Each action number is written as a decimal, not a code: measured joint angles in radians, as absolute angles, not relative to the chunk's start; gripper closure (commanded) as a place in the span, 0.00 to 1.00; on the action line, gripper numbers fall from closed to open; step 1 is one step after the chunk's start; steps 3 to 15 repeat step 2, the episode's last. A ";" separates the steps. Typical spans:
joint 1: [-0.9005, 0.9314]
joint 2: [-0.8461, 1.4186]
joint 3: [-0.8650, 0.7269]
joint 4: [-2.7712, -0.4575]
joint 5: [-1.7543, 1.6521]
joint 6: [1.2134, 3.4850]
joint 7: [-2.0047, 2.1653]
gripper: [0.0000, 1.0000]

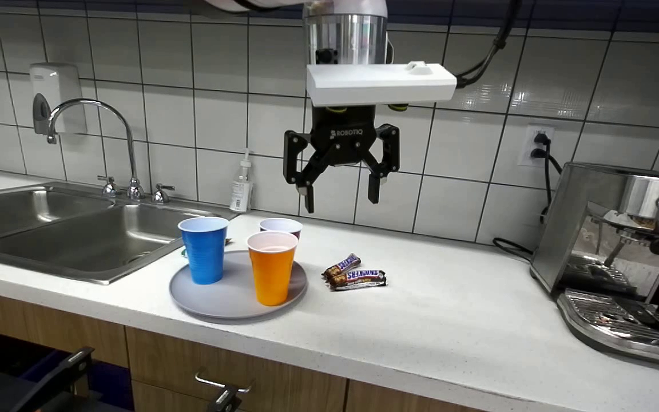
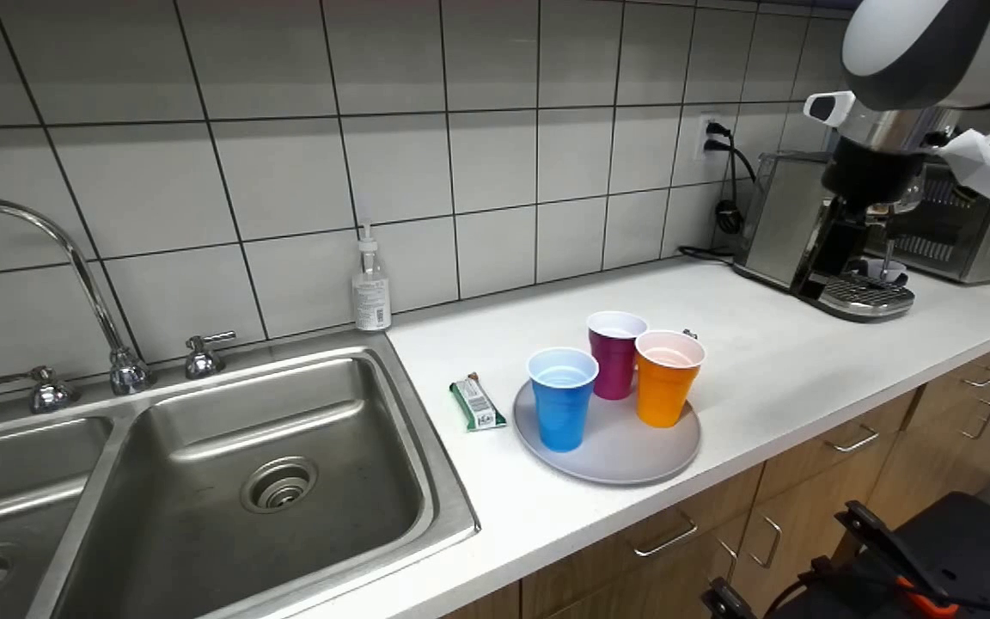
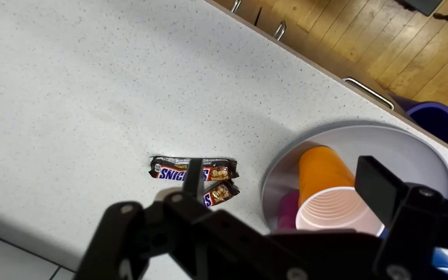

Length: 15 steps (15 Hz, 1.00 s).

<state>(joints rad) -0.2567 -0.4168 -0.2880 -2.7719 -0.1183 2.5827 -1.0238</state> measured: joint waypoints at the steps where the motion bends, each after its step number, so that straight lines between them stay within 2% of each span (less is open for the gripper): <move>1: -0.257 -0.417 -0.288 -2.772 -0.118 2.583 -1.024 0.00; 15: -0.257 -0.417 -0.288 -2.772 -0.118 2.583 -1.024 0.00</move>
